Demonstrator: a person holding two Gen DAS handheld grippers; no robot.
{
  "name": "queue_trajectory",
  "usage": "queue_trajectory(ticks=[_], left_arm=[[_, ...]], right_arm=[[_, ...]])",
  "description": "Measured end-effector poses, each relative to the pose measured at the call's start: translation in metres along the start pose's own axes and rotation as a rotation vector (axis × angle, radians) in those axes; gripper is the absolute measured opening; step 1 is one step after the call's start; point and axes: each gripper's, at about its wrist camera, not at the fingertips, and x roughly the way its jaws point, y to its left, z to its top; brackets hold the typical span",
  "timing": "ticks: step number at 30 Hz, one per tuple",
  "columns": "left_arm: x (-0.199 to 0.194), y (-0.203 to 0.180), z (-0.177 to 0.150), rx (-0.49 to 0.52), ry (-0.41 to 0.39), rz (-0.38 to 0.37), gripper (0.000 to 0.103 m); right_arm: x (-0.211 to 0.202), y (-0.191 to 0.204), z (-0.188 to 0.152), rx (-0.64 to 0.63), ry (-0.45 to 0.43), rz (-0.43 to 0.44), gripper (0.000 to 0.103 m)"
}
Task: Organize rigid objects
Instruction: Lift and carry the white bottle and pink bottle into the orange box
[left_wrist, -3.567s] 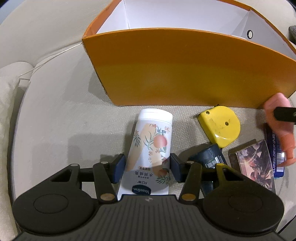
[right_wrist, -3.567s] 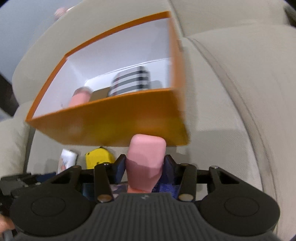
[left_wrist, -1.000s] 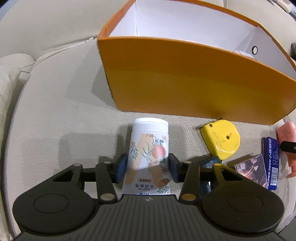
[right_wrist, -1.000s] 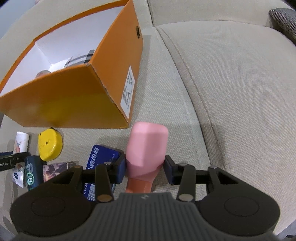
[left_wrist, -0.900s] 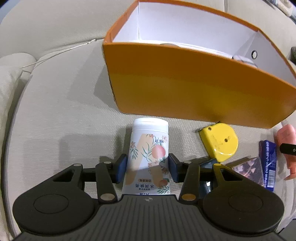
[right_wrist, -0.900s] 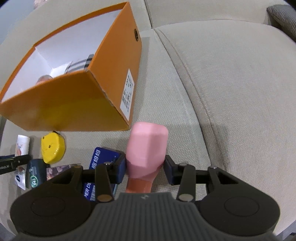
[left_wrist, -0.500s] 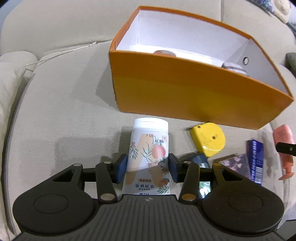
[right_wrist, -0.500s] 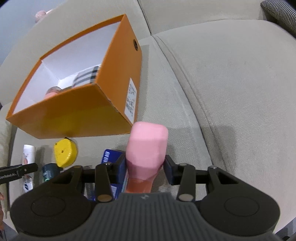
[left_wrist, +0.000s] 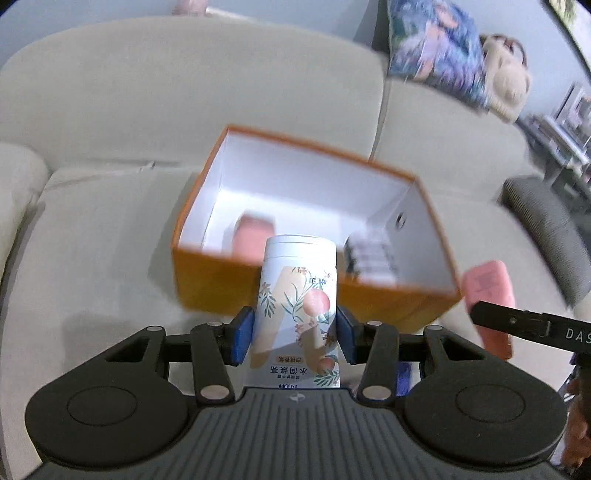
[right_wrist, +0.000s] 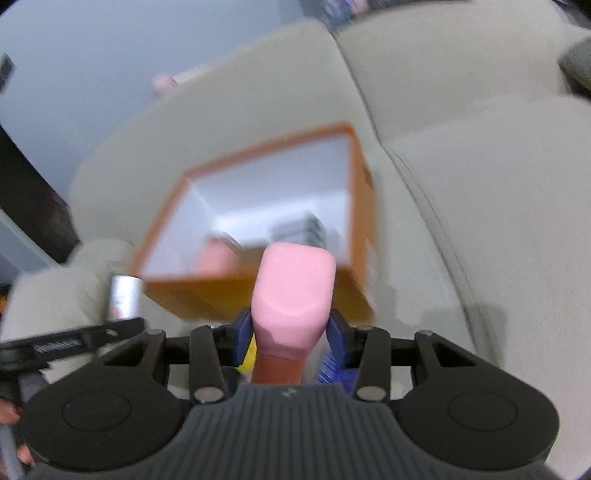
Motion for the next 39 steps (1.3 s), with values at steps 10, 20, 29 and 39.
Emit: queue_trajectory(ticks=[10, 20, 29, 39], left_arm=[[0.04, -0.006, 0.068, 0.008, -0.09, 0.057, 0.054], [0.082, 0.004, 0.076, -0.029, -0.03, 0.102, 0.054], [0.104, 0.011, 0.074, -0.027, 0.009, 0.137, 0.054], [0.119, 0.009, 0.068, -0.001, 0.048, 0.163, 0.054]], right_arm=[[0.066, 0.038, 0.065, 0.02, -0.026, 0.026, 0.045], [0.107, 0.052, 0.07, -0.041, 0.031, -0.053, 0.045], [0.135, 0.051, 0.066, -0.054, 0.08, -0.089, 0.045], [0.153, 0.045, 0.061, -0.058, 0.12, -0.109, 0.044]])
